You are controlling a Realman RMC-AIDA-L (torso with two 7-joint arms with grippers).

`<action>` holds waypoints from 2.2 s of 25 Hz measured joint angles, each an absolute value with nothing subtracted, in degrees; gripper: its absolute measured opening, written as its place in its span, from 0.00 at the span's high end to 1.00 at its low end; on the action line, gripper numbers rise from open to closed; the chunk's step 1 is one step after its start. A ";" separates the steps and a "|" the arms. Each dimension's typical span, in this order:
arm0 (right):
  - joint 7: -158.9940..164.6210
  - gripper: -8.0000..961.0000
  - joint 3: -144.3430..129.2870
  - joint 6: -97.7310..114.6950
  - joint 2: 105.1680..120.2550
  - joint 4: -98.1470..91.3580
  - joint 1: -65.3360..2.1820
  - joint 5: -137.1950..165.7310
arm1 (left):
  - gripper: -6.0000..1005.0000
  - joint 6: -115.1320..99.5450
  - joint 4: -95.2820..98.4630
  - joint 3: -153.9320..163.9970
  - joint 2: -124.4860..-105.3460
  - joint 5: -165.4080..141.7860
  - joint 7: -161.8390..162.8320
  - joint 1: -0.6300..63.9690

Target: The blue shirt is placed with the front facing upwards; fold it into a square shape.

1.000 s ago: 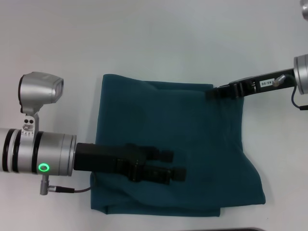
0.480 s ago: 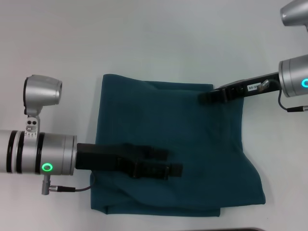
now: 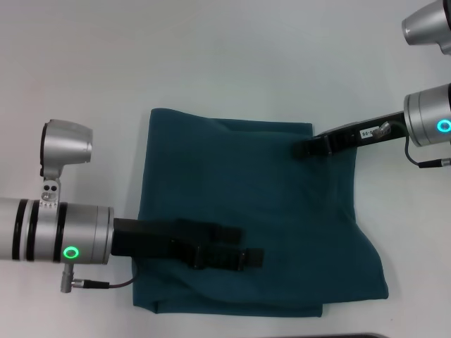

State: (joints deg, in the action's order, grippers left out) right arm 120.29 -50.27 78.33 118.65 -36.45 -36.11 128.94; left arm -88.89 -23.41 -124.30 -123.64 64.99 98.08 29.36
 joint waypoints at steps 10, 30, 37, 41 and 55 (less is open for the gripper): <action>120.35 0.98 -50.44 78.54 118.52 -36.43 -37.16 129.80 | 0.13 -88.57 -23.20 -124.35 -123.59 64.63 98.12 28.64; 122.11 0.98 -50.45 77.58 118.73 -36.15 -37.82 132.87 | 0.15 -101.46 -27.35 -130.86 -123.10 64.30 97.87 28.43; 119.62 0.98 -49.76 78.22 118.74 -36.84 -37.10 130.21 | 0.16 -104.83 -27.92 -136.46 -122.73 64.34 96.80 28.45; 115.46 0.98 -49.06 82.34 117.74 -39.46 -35.29 122.67 | 0.17 -107.37 -29.92 -141.53 -122.68 64.34 96.74 28.35; 113.18 0.94 -42.33 89.81 115.91 -43.12 -30.82 120.55 | 0.15 -110.91 -31.26 -152.94 -121.26 64.88 96.44 27.82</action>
State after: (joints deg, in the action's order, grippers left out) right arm 113.18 -42.33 89.81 115.91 -43.12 -30.82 120.55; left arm -110.91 -31.26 -152.94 -121.26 64.88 96.44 27.82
